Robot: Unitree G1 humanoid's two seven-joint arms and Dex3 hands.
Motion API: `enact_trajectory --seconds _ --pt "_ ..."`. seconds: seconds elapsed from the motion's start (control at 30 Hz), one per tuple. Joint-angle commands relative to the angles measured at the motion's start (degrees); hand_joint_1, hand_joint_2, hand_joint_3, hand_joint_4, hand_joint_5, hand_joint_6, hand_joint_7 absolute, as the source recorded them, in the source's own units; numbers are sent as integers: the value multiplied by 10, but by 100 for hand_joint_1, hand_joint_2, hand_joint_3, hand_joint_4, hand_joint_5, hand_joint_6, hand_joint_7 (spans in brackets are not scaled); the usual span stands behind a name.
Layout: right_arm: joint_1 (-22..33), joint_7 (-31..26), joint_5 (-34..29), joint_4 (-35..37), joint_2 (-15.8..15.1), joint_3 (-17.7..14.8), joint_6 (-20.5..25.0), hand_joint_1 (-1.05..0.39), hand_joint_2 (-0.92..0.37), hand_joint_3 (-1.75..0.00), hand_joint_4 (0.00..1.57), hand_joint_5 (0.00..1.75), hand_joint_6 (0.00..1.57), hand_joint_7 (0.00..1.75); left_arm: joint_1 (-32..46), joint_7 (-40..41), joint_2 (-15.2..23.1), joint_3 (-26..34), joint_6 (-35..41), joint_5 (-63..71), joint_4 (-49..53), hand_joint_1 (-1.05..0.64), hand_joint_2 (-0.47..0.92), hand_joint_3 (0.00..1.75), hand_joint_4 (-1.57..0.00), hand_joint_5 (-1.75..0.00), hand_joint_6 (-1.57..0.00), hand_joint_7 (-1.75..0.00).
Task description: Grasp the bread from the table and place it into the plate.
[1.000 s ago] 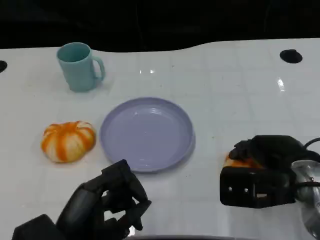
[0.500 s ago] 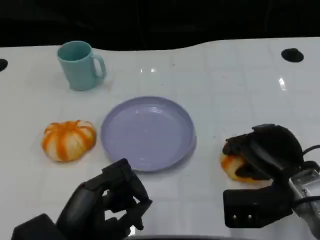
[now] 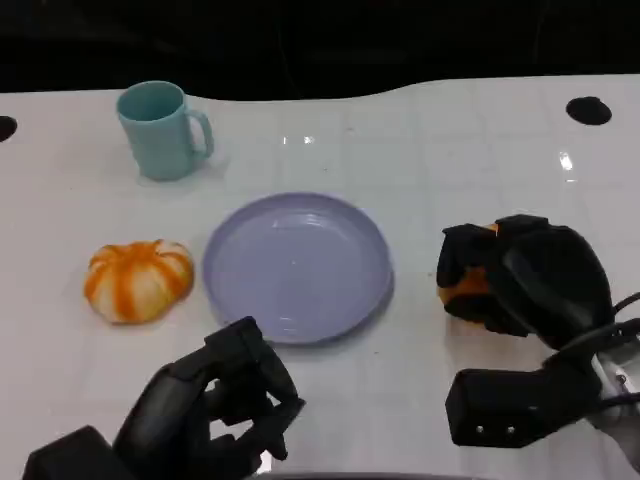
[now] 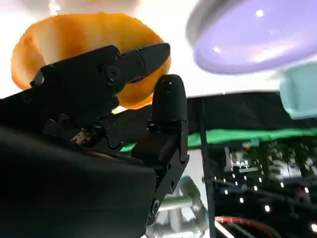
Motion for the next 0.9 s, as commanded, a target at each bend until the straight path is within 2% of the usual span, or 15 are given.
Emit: enact_trajectory --seconds 0.03,0.07,0.13,0.37,0.67,0.9 --pt "12 4 14 -40 2 -19 0 -18 -37 -120 97 175 80 160 5 6 5 3 6 1 -7 -54 92 41 -66 -175 -45 -174" --pt "13 8 18 -50 3 -22 0 -16 -32 -127 97 175 76 168 5 5 5 3 2 2 -5 -55 92 41 -66 -175 -45 -174" --pt "14 14 27 -67 6 -29 -3 -14 -27 -134 99 175 76 173 4 5 6 4 -2 3 -2 -55 92 41 -66 -175 -45 -174" --pt "7 27 54 -108 17 -49 -24 -15 -17 -152 104 175 79 172 3 3 4 3 5 -3 -3 -53 92 41 -66 -175 -45 -174" --pt "-11 71 73 -150 40 -56 -33 -22 -15 -161 105 175 77 174 0 4 1 1 -1 -1 4 -52 92 42 -65 -175 -44 -175" --pt "-44 111 98 -125 77 -39 -49 -17 -16 -160 103 175 76 174 1 6 1 -2 -14 9 9 -53 92 42 -65 -175 -44 -175"
